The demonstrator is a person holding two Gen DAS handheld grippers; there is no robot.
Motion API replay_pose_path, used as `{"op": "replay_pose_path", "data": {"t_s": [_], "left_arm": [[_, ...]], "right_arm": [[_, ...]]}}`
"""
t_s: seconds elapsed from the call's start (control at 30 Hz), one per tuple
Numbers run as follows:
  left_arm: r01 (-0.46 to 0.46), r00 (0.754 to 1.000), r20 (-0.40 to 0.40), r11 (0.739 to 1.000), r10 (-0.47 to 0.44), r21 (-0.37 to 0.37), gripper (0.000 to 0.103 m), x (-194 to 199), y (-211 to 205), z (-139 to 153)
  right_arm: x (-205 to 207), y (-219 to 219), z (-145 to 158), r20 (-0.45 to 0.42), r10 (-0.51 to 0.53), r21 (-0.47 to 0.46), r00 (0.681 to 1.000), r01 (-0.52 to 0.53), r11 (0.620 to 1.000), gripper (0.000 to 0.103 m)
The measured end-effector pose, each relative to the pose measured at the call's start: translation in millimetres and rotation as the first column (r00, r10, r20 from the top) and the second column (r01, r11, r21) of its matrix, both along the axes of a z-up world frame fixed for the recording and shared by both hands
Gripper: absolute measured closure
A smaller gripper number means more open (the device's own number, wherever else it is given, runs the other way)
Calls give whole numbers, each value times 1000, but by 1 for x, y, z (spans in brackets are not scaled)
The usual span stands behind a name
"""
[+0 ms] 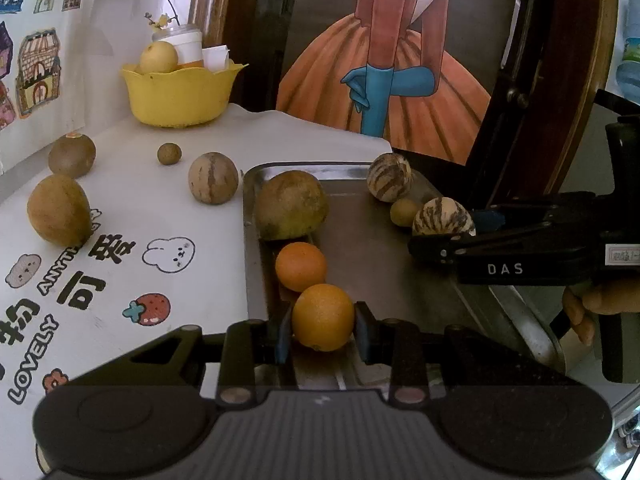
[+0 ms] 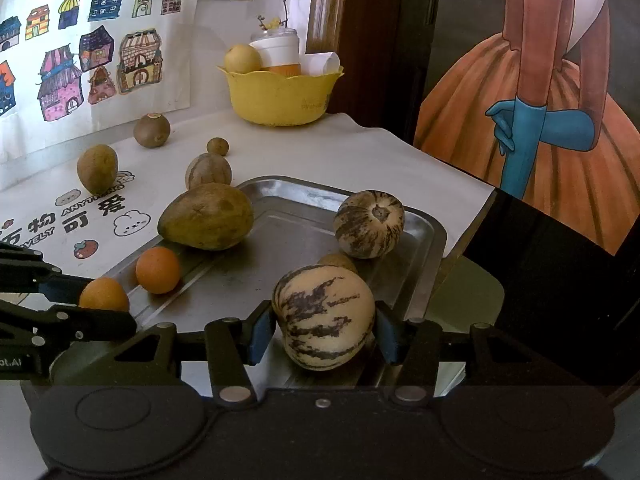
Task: Organize fruits
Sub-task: 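Release the orange on the tray with the left tool while the right tool releases the melon, then withdraw both open tools from the tray toward the remaining fruits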
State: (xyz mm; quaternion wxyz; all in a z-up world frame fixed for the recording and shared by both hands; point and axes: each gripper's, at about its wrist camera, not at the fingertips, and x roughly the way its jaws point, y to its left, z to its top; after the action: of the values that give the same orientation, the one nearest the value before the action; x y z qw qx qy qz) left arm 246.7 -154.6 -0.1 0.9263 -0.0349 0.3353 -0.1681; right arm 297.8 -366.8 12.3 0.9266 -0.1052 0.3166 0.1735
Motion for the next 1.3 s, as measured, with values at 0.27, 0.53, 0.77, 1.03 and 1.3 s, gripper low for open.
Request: {"op": "replay_pose_path", "data": {"t_s": [0.27,0.53,0.77,1.03,1.3], "left_arm": [[9,1000,-7,1000,-9,0,68,1,-1,-1],[12,1000,23,1000,-12,17,66,-6,-1,4],[-9,998,65,1000,8,13,45,-23,5,15],[-74,991,113,997,77,-25,12,-51,24,33],[-140,982,121,988,146,-60,1,-81,46,42]], "right_arm": [[-3,0,1,14,7,-6,1000,-7,1000,48],[-13,-2,9,36,26,-15,999,-25,1000,43],[-32,-1,24,82,34,-45,996,-31,999,33],[-66,3,42,130,36,-51,991,-29,998,15],[-109,12,55,139,38,-38,990,-33,999,1]]}}
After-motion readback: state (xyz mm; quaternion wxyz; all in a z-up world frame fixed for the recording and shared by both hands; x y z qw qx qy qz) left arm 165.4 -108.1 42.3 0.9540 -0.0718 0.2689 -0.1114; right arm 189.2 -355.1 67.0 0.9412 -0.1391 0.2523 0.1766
